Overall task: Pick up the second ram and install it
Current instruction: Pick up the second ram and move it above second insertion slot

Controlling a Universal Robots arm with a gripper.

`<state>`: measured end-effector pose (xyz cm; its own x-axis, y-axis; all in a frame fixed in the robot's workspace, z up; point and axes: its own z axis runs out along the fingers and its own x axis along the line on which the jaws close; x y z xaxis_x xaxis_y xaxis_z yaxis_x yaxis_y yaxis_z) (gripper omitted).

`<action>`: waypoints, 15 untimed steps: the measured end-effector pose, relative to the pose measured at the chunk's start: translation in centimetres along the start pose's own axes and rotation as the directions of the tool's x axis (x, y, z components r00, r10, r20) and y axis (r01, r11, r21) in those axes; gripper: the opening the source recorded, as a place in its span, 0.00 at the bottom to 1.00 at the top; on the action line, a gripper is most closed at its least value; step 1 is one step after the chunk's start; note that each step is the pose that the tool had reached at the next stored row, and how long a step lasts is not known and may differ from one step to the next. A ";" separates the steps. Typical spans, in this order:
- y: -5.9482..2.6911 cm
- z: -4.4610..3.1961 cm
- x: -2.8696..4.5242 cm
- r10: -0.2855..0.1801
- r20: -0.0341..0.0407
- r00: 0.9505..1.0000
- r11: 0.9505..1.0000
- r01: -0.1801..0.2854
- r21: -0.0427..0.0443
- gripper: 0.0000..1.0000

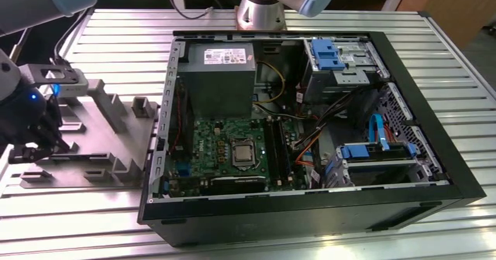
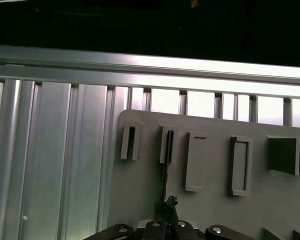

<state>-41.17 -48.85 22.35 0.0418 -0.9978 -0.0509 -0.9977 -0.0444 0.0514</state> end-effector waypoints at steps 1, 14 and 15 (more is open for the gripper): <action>0.00 0.10 0.02 0.000 0.000 1.000 1.000 0.000 0.000 0.10; 0.00 0.23 0.04 0.000 0.000 1.000 1.000 0.000 0.000 0.23; 0.00 0.24 0.04 0.000 0.000 1.000 1.000 0.000 0.000 0.30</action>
<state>-41.17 -48.88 22.10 0.0417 -0.9978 -0.0507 -0.9977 -0.0443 0.0515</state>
